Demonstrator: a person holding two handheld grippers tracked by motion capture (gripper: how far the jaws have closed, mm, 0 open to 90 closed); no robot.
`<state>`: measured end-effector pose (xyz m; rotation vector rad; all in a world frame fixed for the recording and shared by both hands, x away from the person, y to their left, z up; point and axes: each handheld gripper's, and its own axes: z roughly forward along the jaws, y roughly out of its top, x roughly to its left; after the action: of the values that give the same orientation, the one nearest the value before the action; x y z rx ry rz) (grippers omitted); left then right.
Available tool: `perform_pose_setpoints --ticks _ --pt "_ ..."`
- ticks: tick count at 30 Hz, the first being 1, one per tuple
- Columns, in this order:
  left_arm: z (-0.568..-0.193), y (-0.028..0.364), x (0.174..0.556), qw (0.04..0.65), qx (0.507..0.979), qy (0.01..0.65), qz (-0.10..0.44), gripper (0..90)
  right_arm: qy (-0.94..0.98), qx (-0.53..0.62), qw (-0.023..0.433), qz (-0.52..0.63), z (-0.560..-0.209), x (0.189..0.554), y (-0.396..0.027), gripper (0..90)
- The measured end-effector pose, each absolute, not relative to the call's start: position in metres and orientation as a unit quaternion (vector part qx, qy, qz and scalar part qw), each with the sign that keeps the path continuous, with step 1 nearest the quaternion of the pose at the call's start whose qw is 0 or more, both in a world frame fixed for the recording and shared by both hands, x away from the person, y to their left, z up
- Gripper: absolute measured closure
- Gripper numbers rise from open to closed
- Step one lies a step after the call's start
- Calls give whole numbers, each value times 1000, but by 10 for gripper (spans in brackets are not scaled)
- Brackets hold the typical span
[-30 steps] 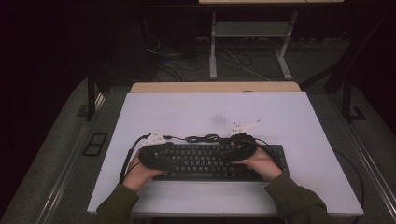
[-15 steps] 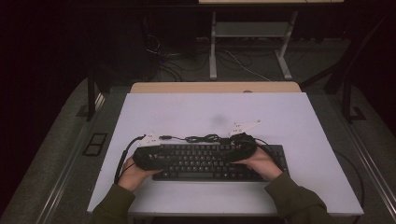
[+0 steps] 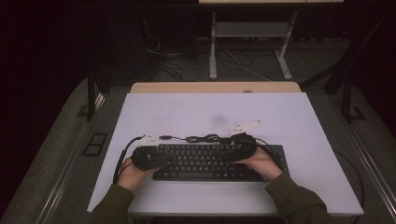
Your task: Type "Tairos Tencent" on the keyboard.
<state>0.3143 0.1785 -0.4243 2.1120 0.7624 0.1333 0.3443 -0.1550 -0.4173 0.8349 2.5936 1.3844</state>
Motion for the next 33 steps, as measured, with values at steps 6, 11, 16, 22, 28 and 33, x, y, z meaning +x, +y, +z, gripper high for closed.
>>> perform_pose_setpoints --ticks 6,11,16,22,28,33 --pt "-427 174 315 419 856 299 53 894 848 273 43 452 -417 344 -155 354" --pt "-429 172 315 415 859 297 48 894 848 272 43 452 -417 344 -155 354" --pt "-430 171 315 407 863 297 45 893 848 273 43 452 -417 344 -155 354" --pt "-431 170 315 404 864 296 46 894 848 273 44 452 -417 344 -155 354" --pt "-432 170 315 404 864 297 44 894 848 273 44 452 -417 344 -154 354" --pt "-433 168 315 397 869 293 39 894 848 274 44 451 -417 344 -154 355"
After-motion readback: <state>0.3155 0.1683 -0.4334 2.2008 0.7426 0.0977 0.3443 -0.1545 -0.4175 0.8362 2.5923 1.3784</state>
